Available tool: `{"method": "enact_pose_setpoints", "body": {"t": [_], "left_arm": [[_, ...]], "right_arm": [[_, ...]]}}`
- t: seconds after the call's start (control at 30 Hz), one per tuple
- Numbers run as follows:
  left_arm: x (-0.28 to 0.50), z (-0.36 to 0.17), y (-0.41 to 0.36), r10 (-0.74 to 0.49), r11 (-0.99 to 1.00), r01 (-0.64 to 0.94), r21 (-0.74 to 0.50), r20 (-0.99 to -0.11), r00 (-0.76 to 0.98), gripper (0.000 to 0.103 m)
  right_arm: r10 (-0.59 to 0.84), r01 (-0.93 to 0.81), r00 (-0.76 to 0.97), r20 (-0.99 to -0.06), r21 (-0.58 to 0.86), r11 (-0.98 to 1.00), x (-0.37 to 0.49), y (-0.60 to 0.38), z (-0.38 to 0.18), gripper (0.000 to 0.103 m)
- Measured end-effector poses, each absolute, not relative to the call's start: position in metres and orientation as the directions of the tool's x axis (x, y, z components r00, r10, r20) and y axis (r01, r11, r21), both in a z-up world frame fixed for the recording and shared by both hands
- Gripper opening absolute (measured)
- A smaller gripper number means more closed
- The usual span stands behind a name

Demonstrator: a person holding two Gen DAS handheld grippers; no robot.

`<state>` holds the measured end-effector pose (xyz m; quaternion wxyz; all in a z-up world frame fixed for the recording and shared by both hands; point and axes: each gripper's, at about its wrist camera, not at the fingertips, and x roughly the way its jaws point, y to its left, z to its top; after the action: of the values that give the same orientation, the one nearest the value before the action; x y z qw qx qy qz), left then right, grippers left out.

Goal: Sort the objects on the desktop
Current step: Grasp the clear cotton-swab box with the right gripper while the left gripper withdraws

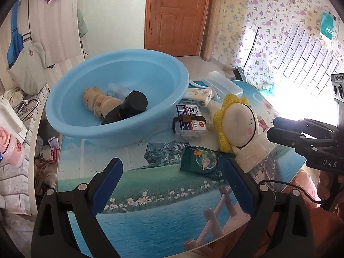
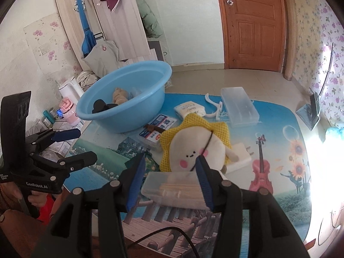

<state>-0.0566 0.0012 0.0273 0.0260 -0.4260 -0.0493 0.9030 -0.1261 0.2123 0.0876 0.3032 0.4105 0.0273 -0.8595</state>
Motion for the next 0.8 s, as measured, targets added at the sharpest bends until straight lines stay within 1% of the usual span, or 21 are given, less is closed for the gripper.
{"method": "enact_pose_setpoints", "body": {"t": [0.23,0.3,0.37,0.6,0.73,0.8], "left_arm": [[-0.051,0.014,0.007,0.133,-0.988,-0.023,-0.152,-0.77,-0.624,0.095],[-0.05,0.011,0.011,0.135,-0.988,-0.029,-0.149,-0.775,-0.617,0.095],[-0.05,0.01,0.012,0.136,-0.989,-0.035,-0.145,-0.778,-0.613,0.095],[-0.053,0.006,0.021,0.143,-0.989,-0.054,-0.138,-0.787,-0.6,0.095],[-0.055,0.004,0.023,0.144,-0.989,-0.064,-0.132,-0.789,-0.597,0.095],[-0.056,0.003,0.023,0.14,-0.99,-0.063,-0.128,-0.793,-0.593,0.095]], "right_arm": [[-0.473,0.527,-0.53,-0.704,0.164,-0.834,-0.11,0.229,0.083,0.049],[-0.482,0.531,-0.527,-0.699,0.171,-0.83,-0.105,0.235,0.081,0.052],[-0.481,0.532,-0.528,-0.7,0.169,-0.83,-0.103,0.237,0.08,0.059],[-0.466,0.519,-0.535,-0.705,0.161,-0.84,-0.099,0.246,0.073,0.071],[-0.476,0.534,-0.52,-0.709,0.165,-0.829,-0.099,0.245,0.069,0.085],[-0.469,0.544,-0.52,-0.714,0.147,-0.826,-0.099,0.242,0.067,0.086]]}}
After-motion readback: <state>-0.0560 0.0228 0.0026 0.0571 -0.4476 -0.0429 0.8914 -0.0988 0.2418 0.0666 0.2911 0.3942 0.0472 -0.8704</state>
